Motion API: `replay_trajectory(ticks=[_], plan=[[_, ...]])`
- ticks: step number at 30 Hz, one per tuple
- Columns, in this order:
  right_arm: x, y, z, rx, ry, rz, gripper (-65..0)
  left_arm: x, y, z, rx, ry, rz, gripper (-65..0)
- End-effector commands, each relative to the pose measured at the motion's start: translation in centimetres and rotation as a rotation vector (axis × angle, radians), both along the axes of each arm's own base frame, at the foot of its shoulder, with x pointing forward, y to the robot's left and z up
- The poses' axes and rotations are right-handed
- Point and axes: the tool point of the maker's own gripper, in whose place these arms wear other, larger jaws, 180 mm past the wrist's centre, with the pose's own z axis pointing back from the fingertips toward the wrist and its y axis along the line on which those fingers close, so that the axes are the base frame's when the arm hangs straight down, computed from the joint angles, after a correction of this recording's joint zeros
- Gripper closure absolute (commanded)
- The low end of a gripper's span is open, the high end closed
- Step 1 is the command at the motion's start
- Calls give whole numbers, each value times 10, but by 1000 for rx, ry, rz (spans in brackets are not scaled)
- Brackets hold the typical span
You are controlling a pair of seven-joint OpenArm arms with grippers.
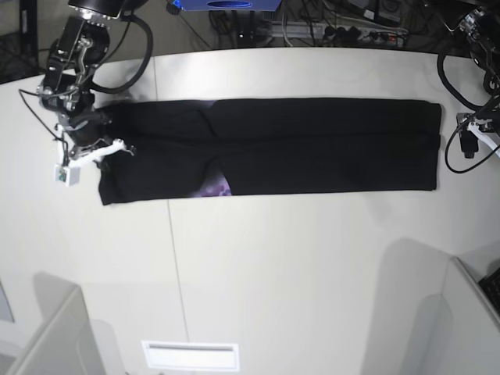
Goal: Fold the T-shirt properly
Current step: 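Grasp the strip ends with both grippers and pull it straight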
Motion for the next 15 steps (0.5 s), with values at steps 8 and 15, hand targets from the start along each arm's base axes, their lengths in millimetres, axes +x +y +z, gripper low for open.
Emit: replay_trajectory(ticks=[8, 15], plan=[[2, -4, 8, -14, -32, 1, 0, 6, 21, 37, 200, 54, -169, -650], [-3, -4, 5, -16, -22, 1, 0, -1, 44, 62, 226, -73, -88, -650]])
